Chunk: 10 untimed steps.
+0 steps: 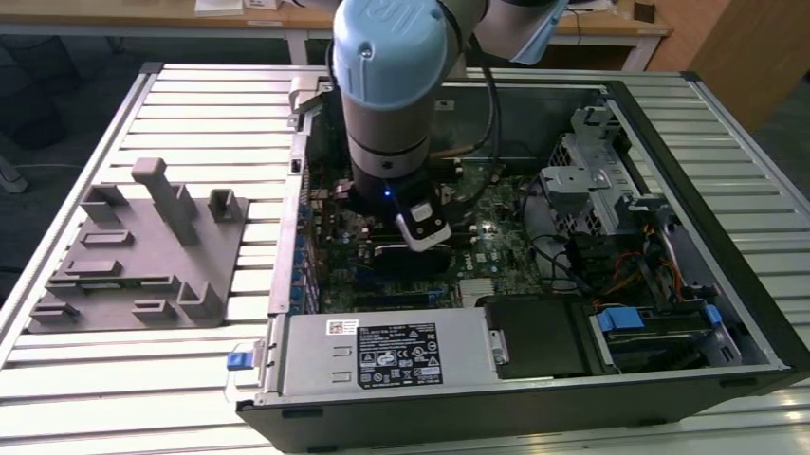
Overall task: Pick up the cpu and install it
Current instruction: 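Install the second cpu locking lever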
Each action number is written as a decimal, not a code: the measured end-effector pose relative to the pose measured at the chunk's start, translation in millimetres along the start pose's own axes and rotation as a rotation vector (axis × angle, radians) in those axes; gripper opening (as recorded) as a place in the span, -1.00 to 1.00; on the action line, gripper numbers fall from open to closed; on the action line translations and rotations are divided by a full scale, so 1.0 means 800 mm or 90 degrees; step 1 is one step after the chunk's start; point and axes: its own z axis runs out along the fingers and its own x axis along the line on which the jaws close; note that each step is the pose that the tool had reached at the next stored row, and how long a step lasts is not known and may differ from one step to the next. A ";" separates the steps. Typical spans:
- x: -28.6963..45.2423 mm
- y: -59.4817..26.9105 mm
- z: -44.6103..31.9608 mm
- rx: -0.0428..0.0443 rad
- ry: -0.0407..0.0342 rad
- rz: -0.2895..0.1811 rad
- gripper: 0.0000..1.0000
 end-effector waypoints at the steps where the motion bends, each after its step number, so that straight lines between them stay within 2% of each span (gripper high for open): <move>1: -0.0020 0.001 0.0002 0.0006 -0.0002 0.001 -0.79; 6: -0.0148 0.006 0.0018 0.0043 -0.0009 0.002 -0.79; 10: -0.0191 0.015 0.0043 0.0090 -0.0013 0.002 -0.79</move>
